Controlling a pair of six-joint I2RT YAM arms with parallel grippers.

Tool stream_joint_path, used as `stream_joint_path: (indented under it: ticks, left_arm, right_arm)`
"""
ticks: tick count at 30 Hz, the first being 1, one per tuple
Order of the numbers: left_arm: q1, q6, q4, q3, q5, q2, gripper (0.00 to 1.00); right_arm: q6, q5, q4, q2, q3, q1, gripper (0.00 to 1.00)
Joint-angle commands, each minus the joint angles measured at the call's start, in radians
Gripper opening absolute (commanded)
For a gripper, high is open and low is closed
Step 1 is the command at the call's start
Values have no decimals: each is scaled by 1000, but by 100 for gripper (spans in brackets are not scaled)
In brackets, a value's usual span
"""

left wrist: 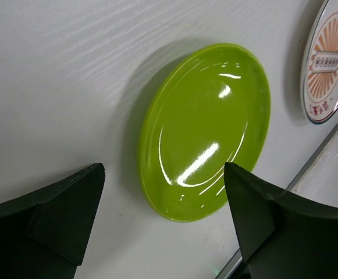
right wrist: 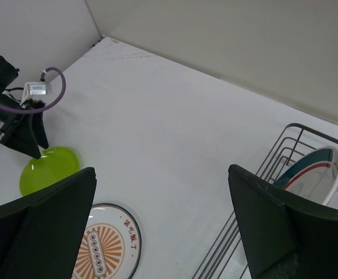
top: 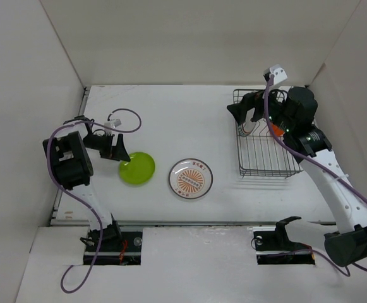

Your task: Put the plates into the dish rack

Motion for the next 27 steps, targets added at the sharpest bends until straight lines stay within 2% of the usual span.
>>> stream_joint_path:
  ticks: [1,3,5,8,10,13,14,15,16,17,18,22,27]
  left_arm:
    - [-18,-13,37,-39,-19,57,80]
    - [-18,-22,47,-48,-28,67,76]
    - [-18,-33,65,-48,-28,76,67]
    - [-18,-42,65,-57,-28,77,48]
    - [-29,-42,74,-57,-28,86,42]
    - [-38,-42,74,-77,-28,86,42]
    - [-38,-42,74,-86,-28,86,38]
    - [-38,-42,83,-86,-28,86,31]
    - [-38,-42,83,-86,-28,86,14]
    - [-38,-42,83,-86,-28,86,5]
    - [-38,-42,83,-86,-28,86,0]
    - [-38,-21,30,-39,15,77,0]
    - [-38,39,-174,119,147,31,0]
  right_arm:
    - [12,31,40,-27,0,29,99]
    - [12,31,40,-27,0,29,99]
    - [21,31,40,-27,0,29,99]
    - [21,40,40,-27,0,38,99]
    - [21,40,40,-27,0,47,99]
    - [21,40,40,-17,-9,47,99]
    - [21,40,40,-17,-9,47,99]
    - [21,40,40,-17,-9,47,99]
    - [21,40,40,-17,-20,47,99]
    - [21,40,49,-8,-20,47,99]
    - [21,40,49,-8,-20,47,98]
    - [21,31,49,1,-29,57,98]
    - [59,43,83,12,-63,77,98]
